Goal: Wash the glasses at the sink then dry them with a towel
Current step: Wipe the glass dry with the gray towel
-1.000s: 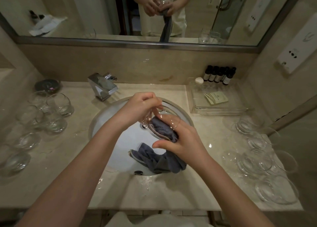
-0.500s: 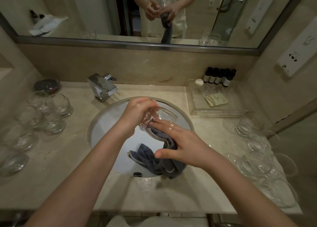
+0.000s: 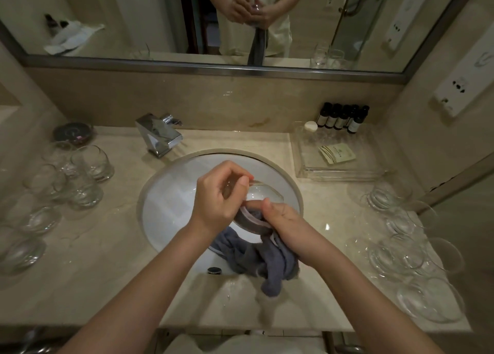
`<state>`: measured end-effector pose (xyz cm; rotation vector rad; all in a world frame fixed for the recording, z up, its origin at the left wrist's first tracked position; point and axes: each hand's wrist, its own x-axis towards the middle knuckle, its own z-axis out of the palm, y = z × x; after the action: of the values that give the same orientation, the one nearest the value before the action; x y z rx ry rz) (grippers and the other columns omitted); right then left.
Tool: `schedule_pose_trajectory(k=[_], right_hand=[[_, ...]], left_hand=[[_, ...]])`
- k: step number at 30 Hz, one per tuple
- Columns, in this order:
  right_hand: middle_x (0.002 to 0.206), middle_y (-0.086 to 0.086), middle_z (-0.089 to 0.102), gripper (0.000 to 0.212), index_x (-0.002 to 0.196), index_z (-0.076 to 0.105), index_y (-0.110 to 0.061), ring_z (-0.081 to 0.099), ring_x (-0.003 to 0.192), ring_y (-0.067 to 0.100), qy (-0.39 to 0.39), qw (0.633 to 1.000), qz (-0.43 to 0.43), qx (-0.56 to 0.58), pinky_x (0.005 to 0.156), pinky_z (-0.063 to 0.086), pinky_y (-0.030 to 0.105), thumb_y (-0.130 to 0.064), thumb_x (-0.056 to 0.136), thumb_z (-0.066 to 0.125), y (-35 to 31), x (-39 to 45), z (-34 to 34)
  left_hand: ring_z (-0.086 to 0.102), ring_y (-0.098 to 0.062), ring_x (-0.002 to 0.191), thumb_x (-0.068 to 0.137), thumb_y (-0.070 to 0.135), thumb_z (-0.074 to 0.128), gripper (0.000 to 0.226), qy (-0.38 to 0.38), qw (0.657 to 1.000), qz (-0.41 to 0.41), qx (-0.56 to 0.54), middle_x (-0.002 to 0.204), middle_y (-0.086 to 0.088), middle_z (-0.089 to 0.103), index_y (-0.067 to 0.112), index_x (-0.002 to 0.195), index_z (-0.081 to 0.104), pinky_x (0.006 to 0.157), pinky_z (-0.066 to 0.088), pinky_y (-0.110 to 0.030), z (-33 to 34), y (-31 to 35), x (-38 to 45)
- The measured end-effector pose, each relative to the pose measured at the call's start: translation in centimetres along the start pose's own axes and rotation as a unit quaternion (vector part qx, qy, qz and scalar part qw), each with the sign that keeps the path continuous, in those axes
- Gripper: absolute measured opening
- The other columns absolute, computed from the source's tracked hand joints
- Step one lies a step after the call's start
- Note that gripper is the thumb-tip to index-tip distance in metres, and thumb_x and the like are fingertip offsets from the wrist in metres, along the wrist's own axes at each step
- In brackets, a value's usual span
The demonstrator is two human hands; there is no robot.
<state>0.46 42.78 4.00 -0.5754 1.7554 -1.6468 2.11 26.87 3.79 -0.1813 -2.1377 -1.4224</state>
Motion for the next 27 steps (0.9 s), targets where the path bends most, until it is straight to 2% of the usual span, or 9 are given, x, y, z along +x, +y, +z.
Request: schedule_pose_trajectory(k=[3,5,9,14,17,19,21,23,27], right_hand=[[0.097,-0.003,0.074,0.068,0.111,0.071,-0.015,0.067,0.097,0.006,-0.007,1.000,0.023,0.018,0.087,0.048,0.018,-0.072,0.079,0.051,0.1,-0.2,0.1],[0.105,0.005,0.074,0.061,0.111,0.071,-0.012,0.067,0.103,0.012,0.047,0.999,0.015,-0.008,0.093,0.050,0.026,-0.063,0.084,0.053,0.5,-0.2,0.3],[0.112,-0.010,0.072,0.040,0.113,0.067,-0.041,0.064,0.109,0.004,0.072,0.978,-0.079,-0.180,0.099,0.047,0.030,-0.061,0.086,0.045,0.7,-0.3,0.4],[0.078,-0.002,0.075,0.063,0.099,0.073,-0.020,0.071,0.074,0.007,0.039,0.994,0.094,0.039,0.070,0.052,0.019,-0.064,0.090,0.029,-1.8,-0.5,-0.1],[0.049,0.003,0.062,0.068,0.105,0.066,-0.009,0.058,0.037,0.012,-0.009,0.962,0.218,0.164,0.038,0.049,0.022,-0.062,0.095,0.024,-2.9,-0.9,-0.2],[0.052,0.000,0.065,0.064,0.101,0.067,-0.010,0.062,0.043,0.009,0.010,0.970,0.195,0.143,0.045,0.051,0.022,-0.058,0.096,0.024,-2.7,-0.9,0.2],[0.076,-0.002,0.075,0.064,0.101,0.073,-0.016,0.071,0.073,0.007,0.061,0.992,0.106,0.039,0.073,0.053,0.023,-0.060,0.091,0.028,-1.8,-0.4,0.7],[0.096,-0.003,0.076,0.064,0.106,0.075,-0.022,0.068,0.097,0.005,0.079,0.991,0.020,-0.110,0.092,0.048,0.027,-0.061,0.088,0.027,-1.1,-0.2,1.1],[0.097,-0.001,0.076,0.063,0.101,0.077,-0.024,0.068,0.098,0.009,0.083,0.994,0.050,-0.055,0.099,0.047,0.030,-0.061,0.093,0.026,-0.9,0.3,1.5]], left_hand=[[0.063,-0.013,0.067,0.088,0.037,0.049,0.037,-0.042,0.999,0.001,0.004,0.075,-0.003,0.067,0.004,0.082,0.066,0.058,0.049,-0.028,-0.4,0.1,0.3],[0.065,-0.010,0.069,0.085,0.052,0.051,0.045,-0.082,0.986,-0.138,-0.050,0.076,0.002,0.070,0.010,0.084,0.067,0.059,0.050,-0.024,-0.9,1.2,1.2],[0.065,-0.014,0.062,0.091,0.060,0.045,0.043,-0.150,0.909,-0.387,-0.044,0.093,0.003,0.071,0.021,0.091,0.063,0.042,0.044,-0.023,-1.5,2.2,1.6],[0.063,-0.009,0.067,0.087,0.048,0.057,0.028,-0.001,0.993,-0.112,0.049,0.078,0.005,0.068,0.021,0.081,0.061,0.058,0.047,-0.024,-0.5,0.8,-0.6],[0.065,-0.006,0.078,0.084,0.042,0.056,0.028,-0.031,0.997,0.026,0.071,0.083,0.002,0.068,0.016,0.089,0.063,0.067,0.046,-0.012,-0.7,-0.5,-1.8],[0.068,-0.009,0.081,0.084,0.054,0.052,0.038,-0.053,0.995,-0.086,-0.018,0.084,0.006,0.069,0.018,0.087,0.062,0.066,0.049,-0.019,-1.1,0.0,-1.5],[0.067,-0.013,0.074,0.085,0.069,0.045,0.052,-0.072,0.937,-0.323,-0.111,0.080,0.007,0.071,0.021,0.085,0.065,0.055,0.047,-0.023,-1.2,1.4,-0.1],[0.063,-0.013,0.066,0.090,0.067,0.040,0.054,-0.080,0.884,-0.453,-0.082,0.078,0.005,0.070,0.020,0.086,0.066,0.049,0.044,-0.024,-1.5,2.0,0.9],[0.061,-0.002,0.059,0.090,0.049,0.058,0.035,0.039,0.973,-0.222,0.046,0.069,0.007,0.067,0.016,0.080,0.062,0.057,0.046,-0.028,-1.4,1.6,-1.1]])
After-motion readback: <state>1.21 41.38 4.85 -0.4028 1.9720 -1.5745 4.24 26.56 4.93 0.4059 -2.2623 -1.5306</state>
